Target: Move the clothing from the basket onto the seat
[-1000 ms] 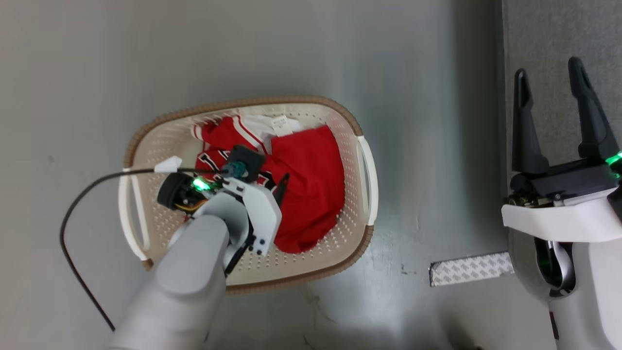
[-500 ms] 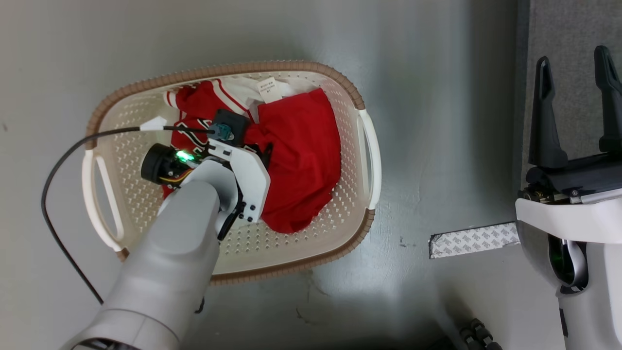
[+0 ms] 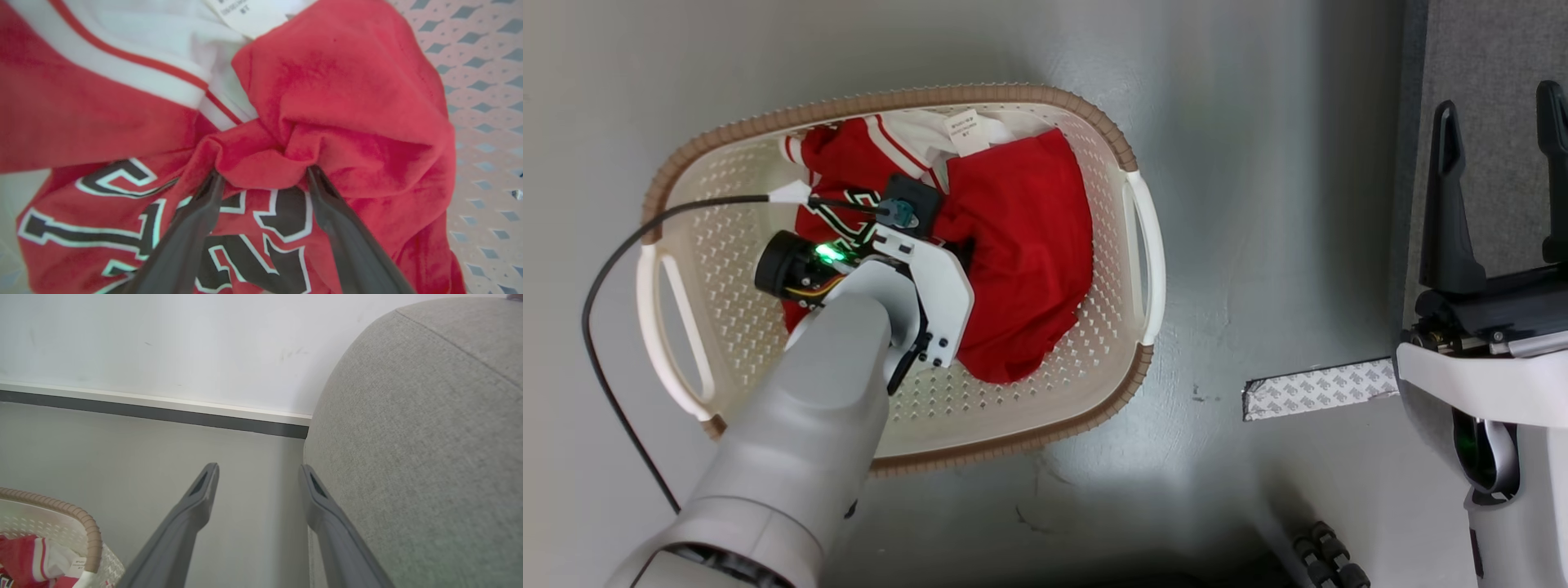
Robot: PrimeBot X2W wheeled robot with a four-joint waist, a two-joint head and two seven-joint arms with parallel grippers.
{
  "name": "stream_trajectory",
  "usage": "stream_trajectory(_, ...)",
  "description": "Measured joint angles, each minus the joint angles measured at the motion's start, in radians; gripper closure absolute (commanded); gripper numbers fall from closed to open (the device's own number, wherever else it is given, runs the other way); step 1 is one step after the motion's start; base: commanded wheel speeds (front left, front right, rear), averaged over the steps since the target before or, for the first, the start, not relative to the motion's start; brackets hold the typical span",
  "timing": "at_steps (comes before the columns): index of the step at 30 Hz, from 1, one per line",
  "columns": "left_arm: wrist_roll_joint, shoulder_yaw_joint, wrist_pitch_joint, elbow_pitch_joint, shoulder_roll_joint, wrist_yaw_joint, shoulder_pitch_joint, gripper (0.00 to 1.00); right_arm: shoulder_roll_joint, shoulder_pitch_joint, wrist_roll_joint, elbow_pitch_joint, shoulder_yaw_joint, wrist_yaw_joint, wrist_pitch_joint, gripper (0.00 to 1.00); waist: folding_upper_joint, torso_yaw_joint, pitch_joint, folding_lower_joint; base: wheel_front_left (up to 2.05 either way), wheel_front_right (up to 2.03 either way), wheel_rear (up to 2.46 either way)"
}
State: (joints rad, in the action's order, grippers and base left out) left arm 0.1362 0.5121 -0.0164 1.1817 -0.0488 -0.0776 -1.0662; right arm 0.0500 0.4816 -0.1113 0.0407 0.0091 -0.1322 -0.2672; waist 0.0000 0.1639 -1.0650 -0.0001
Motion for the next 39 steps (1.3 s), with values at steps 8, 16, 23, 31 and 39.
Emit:
stream_trajectory(8, 0.015, 0.071, -0.001, 0.008, 0.001, -0.010, -0.006, 0.00, -0.001, -0.013, 0.003, 0.014, -0.006, -0.001, -0.003, 0.00, 0.0000, 0.002, -0.013, 0.0000, 0.00, 0.00, 0.00)
stream_trajectory(16, 0.018, 0.134, 0.000, 0.026, 0.000, -0.019, -0.016, 1.00, -0.004, -0.022, -0.005, 0.019, -0.009, -0.001, -0.003, 0.00, 0.0001, 0.006, -0.012, 0.0000, 0.00, 0.00, 0.00)
stream_trajectory(23, 0.107, 0.109, 0.099, 0.002, 0.001, -0.027, -0.022, 1.00, -0.012, -0.033, -0.014, -0.003, -0.020, -0.005, -0.001, 0.00, 0.0001, 0.005, 0.014, 0.0001, 0.00, 0.00, 0.00)
stream_trajectory(31, 0.213, 0.116, 0.207, -0.044, 0.000, -0.036, 0.055, 1.00, -0.012, -0.077, -0.015, -0.040, -0.064, -0.004, 0.002, 0.00, 0.0002, -0.025, 0.123, 0.0000, 0.00, 0.00, 0.00)
stream_trajectory(39, 0.370, 0.137, 0.265, -0.146, 0.000, -0.045, 0.198, 1.00, 0.002, -0.132, -0.012, -0.077, -0.087, 0.000, 0.002, 0.00, 0.0002, -0.059, 0.288, 0.0000, 0.00, 0.00, 0.00)
